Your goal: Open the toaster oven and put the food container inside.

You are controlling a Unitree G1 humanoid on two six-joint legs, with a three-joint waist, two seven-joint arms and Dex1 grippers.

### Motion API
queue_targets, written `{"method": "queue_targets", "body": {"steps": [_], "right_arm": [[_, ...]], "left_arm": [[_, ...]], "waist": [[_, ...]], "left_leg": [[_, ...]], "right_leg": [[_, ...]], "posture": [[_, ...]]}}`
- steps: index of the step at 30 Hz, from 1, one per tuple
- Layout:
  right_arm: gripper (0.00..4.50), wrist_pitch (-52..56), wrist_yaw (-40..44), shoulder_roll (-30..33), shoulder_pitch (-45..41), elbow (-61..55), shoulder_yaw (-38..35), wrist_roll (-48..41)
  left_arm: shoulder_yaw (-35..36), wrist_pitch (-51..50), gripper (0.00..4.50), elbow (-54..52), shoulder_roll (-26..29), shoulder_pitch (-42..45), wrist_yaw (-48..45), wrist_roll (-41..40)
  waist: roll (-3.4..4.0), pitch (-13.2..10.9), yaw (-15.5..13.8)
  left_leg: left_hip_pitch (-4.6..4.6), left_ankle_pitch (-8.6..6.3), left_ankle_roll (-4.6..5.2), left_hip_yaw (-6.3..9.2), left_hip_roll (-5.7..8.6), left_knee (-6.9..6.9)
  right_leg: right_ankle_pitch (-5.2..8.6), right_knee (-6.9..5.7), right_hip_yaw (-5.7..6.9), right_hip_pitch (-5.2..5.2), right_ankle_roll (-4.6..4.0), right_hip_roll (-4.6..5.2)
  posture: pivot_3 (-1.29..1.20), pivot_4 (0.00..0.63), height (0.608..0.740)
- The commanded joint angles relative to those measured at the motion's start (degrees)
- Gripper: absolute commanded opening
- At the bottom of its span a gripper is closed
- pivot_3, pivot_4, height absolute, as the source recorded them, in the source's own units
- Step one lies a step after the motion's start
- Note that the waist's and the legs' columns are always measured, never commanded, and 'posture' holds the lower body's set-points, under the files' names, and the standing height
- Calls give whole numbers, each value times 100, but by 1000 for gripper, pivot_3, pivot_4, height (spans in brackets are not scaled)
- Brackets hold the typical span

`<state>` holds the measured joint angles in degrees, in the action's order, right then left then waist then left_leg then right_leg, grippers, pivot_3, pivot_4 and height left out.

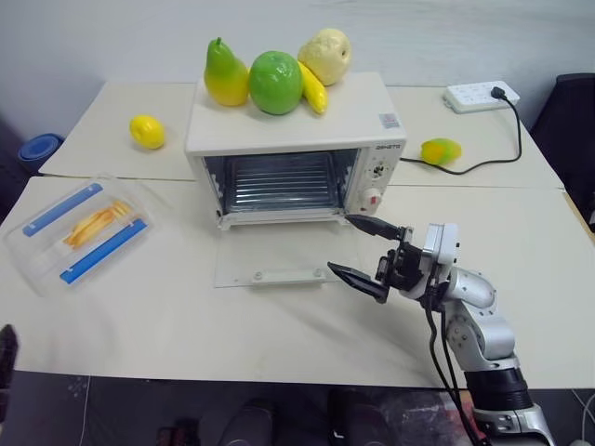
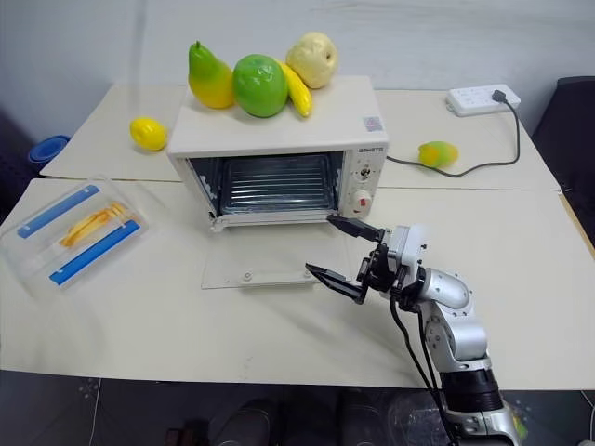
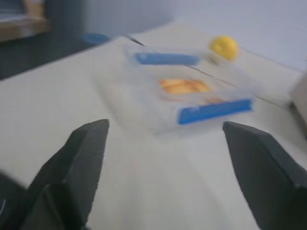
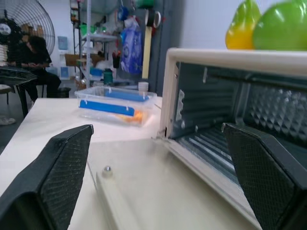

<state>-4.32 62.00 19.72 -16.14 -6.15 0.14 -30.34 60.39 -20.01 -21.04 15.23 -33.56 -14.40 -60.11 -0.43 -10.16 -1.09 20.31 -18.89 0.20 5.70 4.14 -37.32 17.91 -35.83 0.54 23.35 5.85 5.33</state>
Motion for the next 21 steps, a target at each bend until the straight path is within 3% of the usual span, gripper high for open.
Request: {"method": "queue_targets", "body": {"steps": [1,4,7,10,13,19,21], "right_arm": [[4500,-420,105,-29,-87,-12,11,114],[4500,-625,123,54,-123,46,-58,205],[4500,-690,129,177,-137,48,-157,220],[4500,-717,177,265,-107,18,-134,199],[4500,-670,110,270,-97,-58,-59,213],[4500,-483,-129,250,-21,-355,20,234],[4500,-404,-296,249,0,-438,-28,235]], "left_arm": [[572,-154,4472,422,394,-111,298,-523],[510,-878,4472,769,1185,1,597,-828],[353,-1960,4472,1459,2510,586,1194,-1299],[126,-2849,4472,2259,3462,1359,1742,-1615],[-518,-3369,4472,3412,4250,2636,2065,-1311],[-1571,-3890,4472,4683,4849,3913,1963,-191],[-1766,-3982,3902,5004,4826,4216,1808,59]], "waist": [[-2,1,-16],[-11,6,-33],[-11,6,-51],[-17,11,-15],[-13,9,49],[-15,10,276],[-18,12,290]], "left_leg": [[0,0,0,0,0,1],[0,-2,0,2,1,3],[0,-1,-2,8,4,3],[-3,1,-6,11,5,5],[-6,0,-6,2,7,17],[-4,-6,-13,12,14,24],[-6,-16,-16,15,16,22]], "right_leg": [[0,0,0,0,0,0],[1,0,1,2,-2,0],[2,-6,3,4,-3,1],[1,-13,3,4,-6,1],[2,-16,-3,15,-6,0],[4,-49,-42,48,-10,-26],[4,-57,-73,64,-10,-43]], "posture": [[0,150,740],[0,150,740],[0,150,740],[0,150,740],[0,150,740],[0,150,740],[0,150,740]]}}
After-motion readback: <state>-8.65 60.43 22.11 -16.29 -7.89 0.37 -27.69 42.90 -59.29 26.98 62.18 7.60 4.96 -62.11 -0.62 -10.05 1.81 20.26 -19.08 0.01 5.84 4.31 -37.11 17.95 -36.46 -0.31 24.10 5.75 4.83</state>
